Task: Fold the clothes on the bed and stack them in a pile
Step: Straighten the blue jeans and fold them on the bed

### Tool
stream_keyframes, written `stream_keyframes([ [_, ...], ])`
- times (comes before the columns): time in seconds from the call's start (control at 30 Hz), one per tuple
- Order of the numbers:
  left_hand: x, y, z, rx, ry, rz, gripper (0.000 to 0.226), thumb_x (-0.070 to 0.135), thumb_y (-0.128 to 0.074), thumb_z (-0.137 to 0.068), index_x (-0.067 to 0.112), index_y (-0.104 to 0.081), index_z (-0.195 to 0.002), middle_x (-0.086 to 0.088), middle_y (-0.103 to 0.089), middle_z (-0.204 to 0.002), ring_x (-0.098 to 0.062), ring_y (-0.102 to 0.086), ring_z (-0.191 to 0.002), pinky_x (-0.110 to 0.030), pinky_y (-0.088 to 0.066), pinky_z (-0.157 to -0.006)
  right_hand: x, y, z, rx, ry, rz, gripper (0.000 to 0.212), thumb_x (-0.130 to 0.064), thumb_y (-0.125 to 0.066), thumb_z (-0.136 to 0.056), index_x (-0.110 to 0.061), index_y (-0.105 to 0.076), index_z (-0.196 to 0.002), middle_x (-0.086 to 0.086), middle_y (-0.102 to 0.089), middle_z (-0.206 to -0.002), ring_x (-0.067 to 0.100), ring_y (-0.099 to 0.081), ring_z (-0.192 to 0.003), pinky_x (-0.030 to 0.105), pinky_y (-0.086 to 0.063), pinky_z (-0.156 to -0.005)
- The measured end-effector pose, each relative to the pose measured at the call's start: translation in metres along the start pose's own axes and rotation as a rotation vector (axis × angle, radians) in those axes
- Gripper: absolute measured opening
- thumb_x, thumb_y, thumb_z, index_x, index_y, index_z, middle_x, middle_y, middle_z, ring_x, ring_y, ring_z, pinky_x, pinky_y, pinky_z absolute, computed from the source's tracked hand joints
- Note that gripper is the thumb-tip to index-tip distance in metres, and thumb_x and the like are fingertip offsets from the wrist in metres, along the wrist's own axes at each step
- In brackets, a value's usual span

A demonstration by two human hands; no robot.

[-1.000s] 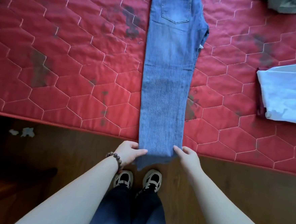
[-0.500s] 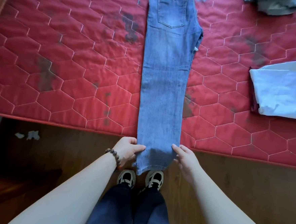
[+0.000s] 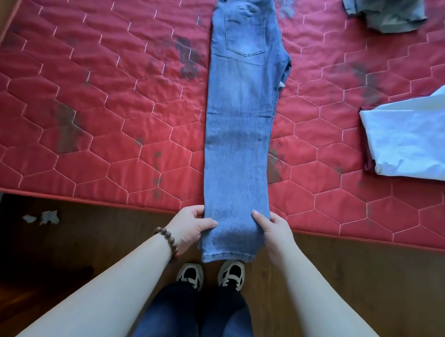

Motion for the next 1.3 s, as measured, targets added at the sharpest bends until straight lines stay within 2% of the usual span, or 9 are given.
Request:
stream_keyframes([
  [0.17,0.015,-0.001,0.009,0.159,-0.161,-0.079,0.036,0.004,-0.06,-0.091,0.025,-0.056,-0.12,-0.011,-0.074,-0.087,-0.024,-0.071,-0.079,-0.037,-0.058,-0.073,-0.022,0.017,0.015,0.104,0.171,0.214,0.04,-0.017,-0.069,-0.084,-0.039,-0.057,-0.115,0.001,-0.067,-0.082,0.011,-0.067,-0.074,0.026,-0.052,-0.062],
  [0.33,0.05,-0.001,0.012,0.076,-0.199,-0.028,0.047,-0.014,-0.038,-0.092,0.015,-0.064,-0.118,-0.003,-0.072,-0.107,-0.025,-0.062,-0.084,-0.035,-0.052,-0.07,-0.056,0.023,0.014,-0.19,0.055,-0.046,0.039,0.007,-0.037,-0.094,-0.008,-0.066,-0.115,0.006,-0.063,-0.076,0.016,-0.053,-0.064,0.028,-0.054,-0.06],
  [0.5,0.112,0.001,0.007,0.14,-0.417,-0.354,0.029,-0.002,-0.066,-0.085,0.02,-0.074,-0.102,-0.001,-0.074,-0.103,-0.013,-0.068,-0.099,-0.028,-0.053,-0.089,-0.121,0.016,0.007,-0.325,0.159,0.095,0.022,0.001,-0.063,-0.088,-0.006,-0.066,-0.109,0.011,-0.073,-0.102,0.02,-0.068,-0.081,0.028,-0.058,-0.066],
  [0.6,0.148,0.002,-0.006,0.249,-0.538,-0.572,0.016,0.006,-0.07,-0.084,0.021,-0.074,-0.087,0.006,-0.066,-0.099,-0.003,-0.06,-0.091,-0.005,-0.042,-0.081,-0.164,0.009,-0.009,-0.205,0.359,0.41,0.01,-0.006,-0.066,-0.088,-0.003,-0.071,-0.096,0.011,-0.071,-0.092,0.017,-0.063,-0.073,0.024,-0.055,-0.065],
  [0.77,0.198,-0.007,-0.05,0.07,-0.561,-0.334,0.008,0.008,-0.063,-0.09,0.008,-0.069,-0.095,0.008,-0.073,-0.087,0.0,-0.064,-0.079,-0.016,-0.049,-0.071,-0.214,-0.019,-0.05,-0.227,0.443,0.378,0.012,-0.008,-0.059,-0.093,-0.004,-0.07,-0.092,-0.002,-0.07,-0.08,0.004,-0.059,-0.071,0.02,-0.048,-0.066],
  [0.9,0.25,-0.002,-0.106,0.103,-0.571,-0.262,0.044,0.051,-0.061,-0.083,0.008,-0.069,-0.092,0.011,-0.058,-0.063,-0.002,-0.045,-0.055,-0.02,-0.035,-0.05,-0.253,-0.041,-0.115,-0.145,0.422,0.304,0.023,-0.02,-0.059,-0.095,0.001,-0.069,-0.099,0.01,-0.064,-0.08,0.018,-0.053,-0.072,0.032,-0.045,-0.062],
  [1.0,0.274,0.01,-0.171,0.176,-0.478,-0.265,0.037,0.046,-0.052,-0.095,0.012,-0.065,-0.089,0.004,-0.06,-0.07,-0.01,-0.048,-0.061,-0.025,-0.039,-0.057,-0.272,-0.051,-0.178,-0.019,0.365,0.339,0.038,-0.04,-0.058,-0.093,-0.003,-0.066,-0.091,0.007,-0.058,-0.076,0.018,-0.05,-0.067,0.035,-0.047,-0.062],
  [1.17,0.23,0.024,-0.233,0.13,0.131,-0.122,0.034,0.035,-0.036,-0.102,0.013,-0.054,-0.084,-0.007,-0.058,-0.079,-0.017,-0.056,-0.064,-0.026,-0.044,-0.061,-0.214,-0.045,-0.247,0.03,-0.033,0.36,0.032,-0.044,-0.05,-0.096,-0.013,-0.053,-0.088,0.006,-0.052,-0.077,0.019,-0.053,-0.064,0.026,-0.043,-0.051],
  [1.3,0.202,0.034,-0.242,0.089,0.208,-0.096,0.018,0.02,-0.047,-0.096,0.012,-0.062,-0.093,-0.005,-0.067,-0.081,-0.018,-0.065,-0.07,-0.026,-0.05,-0.064,-0.184,-0.031,-0.255,0.103,-0.055,0.496,0.03,-0.041,-0.059,-0.092,-0.015,-0.054,-0.077,0.001,-0.046,-0.065,0.013,-0.044,-0.054,0.024,-0.036,-0.048],
])
Point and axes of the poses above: each hand's wrist, its own z-axis away from the middle knuckle, its own y-axis out of the back of the hand, x = y × z, the point moved 4 cm from there along -z, towards the middle knuckle
